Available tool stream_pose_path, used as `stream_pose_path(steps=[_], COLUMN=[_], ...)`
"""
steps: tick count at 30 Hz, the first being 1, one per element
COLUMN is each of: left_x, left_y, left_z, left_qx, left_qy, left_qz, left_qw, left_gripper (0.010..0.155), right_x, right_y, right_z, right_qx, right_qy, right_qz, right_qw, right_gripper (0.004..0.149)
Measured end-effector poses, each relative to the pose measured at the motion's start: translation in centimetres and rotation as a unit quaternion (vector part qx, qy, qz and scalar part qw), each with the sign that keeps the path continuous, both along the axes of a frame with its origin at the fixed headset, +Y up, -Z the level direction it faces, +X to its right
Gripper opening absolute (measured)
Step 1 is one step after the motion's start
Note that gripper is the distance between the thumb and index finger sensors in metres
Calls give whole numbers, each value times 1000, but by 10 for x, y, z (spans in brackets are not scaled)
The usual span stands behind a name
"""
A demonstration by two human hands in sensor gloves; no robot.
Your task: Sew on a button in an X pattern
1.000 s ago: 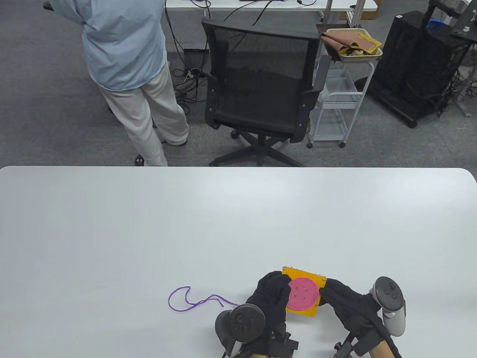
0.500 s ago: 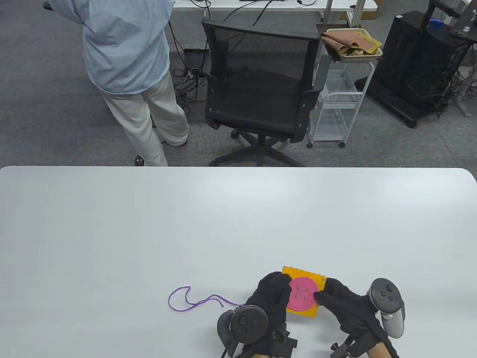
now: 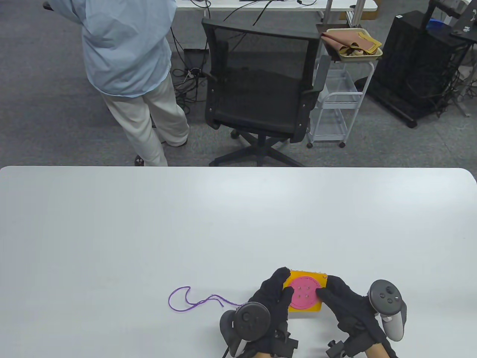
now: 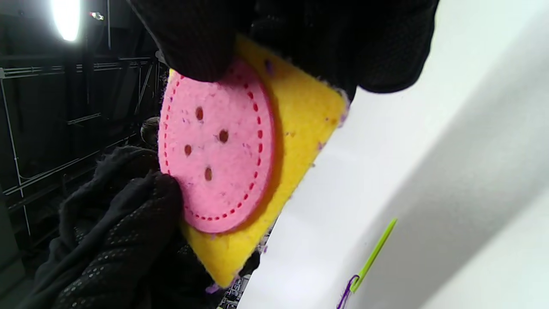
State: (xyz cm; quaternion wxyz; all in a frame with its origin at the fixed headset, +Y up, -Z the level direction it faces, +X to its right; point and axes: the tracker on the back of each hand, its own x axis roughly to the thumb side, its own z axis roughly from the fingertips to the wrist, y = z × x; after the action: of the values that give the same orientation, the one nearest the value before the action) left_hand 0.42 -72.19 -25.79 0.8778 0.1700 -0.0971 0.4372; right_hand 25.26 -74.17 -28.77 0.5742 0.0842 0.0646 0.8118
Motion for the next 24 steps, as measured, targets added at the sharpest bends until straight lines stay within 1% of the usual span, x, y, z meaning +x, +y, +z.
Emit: stream_pose_path(steps=[5, 7, 12, 15, 18, 20, 23, 24], left_x=[0, -3, -14, -20, -25, -25, -24, -22], left_y=[-4, -3, 6, 12, 13, 11, 5, 1], left_z=[-5, -6, -3, -3, -6, -10, -18, -21], left_qx=[-23, -20, 6, 9, -19, -43, -79, -101], left_qy=[-14, -11, 9, 22, 32, 35, 35, 33], left_qz=[8, 1, 6, -16, -82, -134, -209, -231], left_qw=[1000, 1000, 1000, 1000, 996, 989, 974, 967], left_gripper=[57, 56, 47, 45, 45, 43, 43, 42], right_x=[2, 3, 7, 10, 13, 15, 16, 17], right_y=[1, 2, 1, 1, 1, 1, 1, 1], right_z=[0, 1, 0, 0, -1, -1, -1, -2], right_qx=[7, 11, 8, 3, 0, -2, -4, -6], right_qy=[-16, -24, -45, -50, -57, -58, -60, -61], right_qz=[-5, -8, -14, -26, -35, -40, -42, -44], right_qw=[1000, 1000, 999, 998, 998, 998, 997, 997], right_gripper=[40, 40, 40, 40, 40, 40, 40, 40])
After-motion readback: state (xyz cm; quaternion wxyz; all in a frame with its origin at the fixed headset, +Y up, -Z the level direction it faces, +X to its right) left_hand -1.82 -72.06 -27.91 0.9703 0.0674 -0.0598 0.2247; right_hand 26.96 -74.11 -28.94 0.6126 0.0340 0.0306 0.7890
